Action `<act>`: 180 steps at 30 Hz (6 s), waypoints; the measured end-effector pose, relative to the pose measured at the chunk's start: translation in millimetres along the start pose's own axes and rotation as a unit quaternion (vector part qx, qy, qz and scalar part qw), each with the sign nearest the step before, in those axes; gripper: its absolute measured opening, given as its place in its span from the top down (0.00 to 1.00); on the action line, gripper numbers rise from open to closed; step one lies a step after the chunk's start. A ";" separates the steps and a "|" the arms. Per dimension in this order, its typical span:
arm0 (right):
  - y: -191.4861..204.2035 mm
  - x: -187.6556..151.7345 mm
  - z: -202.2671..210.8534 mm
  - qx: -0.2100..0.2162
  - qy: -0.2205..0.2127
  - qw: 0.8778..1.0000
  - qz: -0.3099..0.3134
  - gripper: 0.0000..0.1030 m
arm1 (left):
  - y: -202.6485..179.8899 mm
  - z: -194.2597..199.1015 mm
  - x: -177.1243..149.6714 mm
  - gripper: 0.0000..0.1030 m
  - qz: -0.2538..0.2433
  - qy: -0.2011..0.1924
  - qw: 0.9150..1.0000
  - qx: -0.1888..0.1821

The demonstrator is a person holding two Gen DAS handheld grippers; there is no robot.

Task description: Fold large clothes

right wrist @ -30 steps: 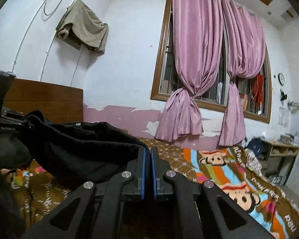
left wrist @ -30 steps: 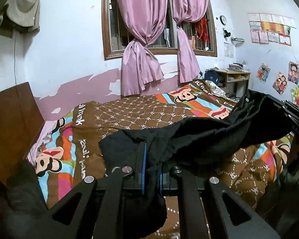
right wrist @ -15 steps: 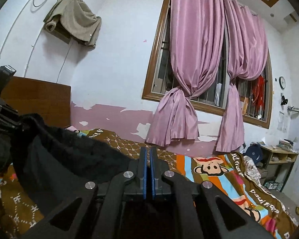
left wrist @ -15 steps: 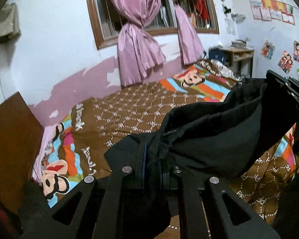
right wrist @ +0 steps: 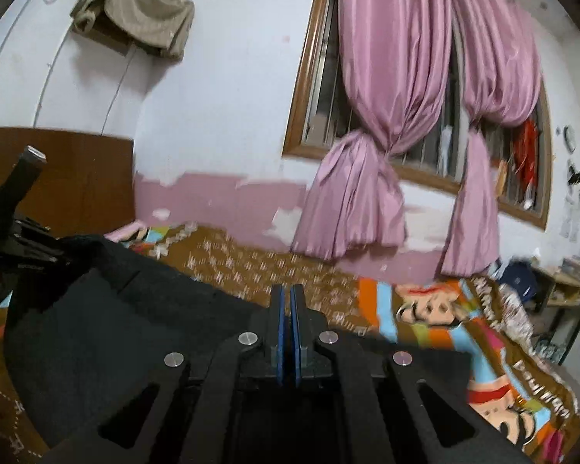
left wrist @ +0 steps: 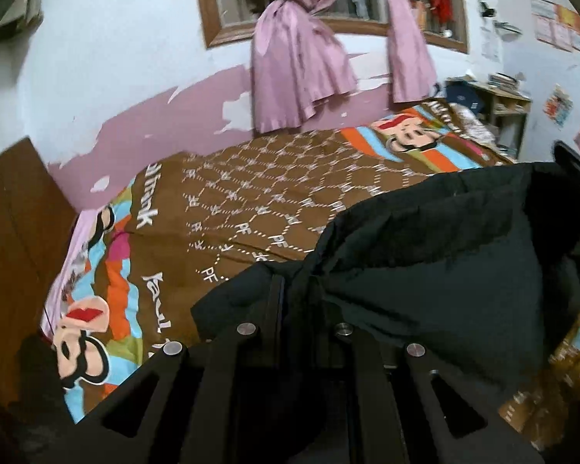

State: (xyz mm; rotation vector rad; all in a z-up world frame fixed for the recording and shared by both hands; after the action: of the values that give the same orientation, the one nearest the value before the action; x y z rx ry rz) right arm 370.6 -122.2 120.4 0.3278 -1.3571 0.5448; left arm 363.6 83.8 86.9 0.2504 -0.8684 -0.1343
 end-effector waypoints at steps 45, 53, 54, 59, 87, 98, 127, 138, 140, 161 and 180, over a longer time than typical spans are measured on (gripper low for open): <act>-25.9 -111.7 -143.7 0.096 0.181 0.964 -0.166 0.00 | -11.4 -100.4 -43.7 0.11 0.085 0.029 0.993 -0.073; -42.6 -120.7 -191.8 0.066 0.228 0.959 -0.156 0.00 | 24.8 -136.1 -31.6 0.02 0.137 0.082 0.985 -0.067; -45.0 -123.9 -193.9 0.067 0.230 0.957 -0.162 0.00 | 26.1 -134.8 -31.8 0.01 0.133 0.079 0.986 -0.066; -47.5 -136.1 -195.7 0.068 0.229 0.955 -0.176 0.00 | 25.4 -145.1 -35.6 0.01 0.122 0.075 0.986 -0.086; -43.3 -142.0 -193.1 0.063 0.225 0.957 -0.169 0.00 | 24.4 -153.1 -46.7 0.01 0.144 0.078 0.979 -0.122; -43.5 -139.2 -181.1 0.048 0.198 0.965 -0.164 0.00 | 22.3 -148.8 -48.2 0.01 0.143 0.067 0.981 -0.116; -74.6 -121.5 -115.2 0.007 0.116 0.969 -0.218 0.00 | 63.9 -127.3 -46.4 0.01 0.219 0.021 0.969 -0.114; -123.7 -153.1 -89.2 0.000 0.164 0.948 -0.273 0.00 | 139.4 -153.5 -75.9 0.01 0.325 0.108 0.935 -0.089; -128.5 -164.8 -92.3 0.014 0.182 0.939 -0.292 0.00 | 141.3 -162.1 -87.1 0.01 0.334 0.134 0.928 -0.102; -140.9 -204.3 -96.1 0.115 0.191 0.882 -0.415 0.00 | 126.9 -172.5 -87.9 0.01 0.310 0.185 0.890 -0.280; -114.8 -156.0 -44.5 0.125 0.094 0.908 -0.389 0.86 | 102.9 -120.0 -70.1 0.76 0.291 0.090 0.924 -0.232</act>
State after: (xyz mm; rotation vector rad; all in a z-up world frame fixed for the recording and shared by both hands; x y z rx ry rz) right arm 452.0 -222.4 -30.7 0.9506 -0.8624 0.0670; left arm 412.5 217.6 -11.1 -0.4370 -0.6728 0.2362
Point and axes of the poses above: each gripper's, at about its wrist camera, not at the fingertips, and z roughly against the way its jaws point, y to its left, x to its top, the point moved 5 cm from there along -z, roughly the way its jaws point, and after that the axes turned 13 degrees about x, right-handed, at the moved point
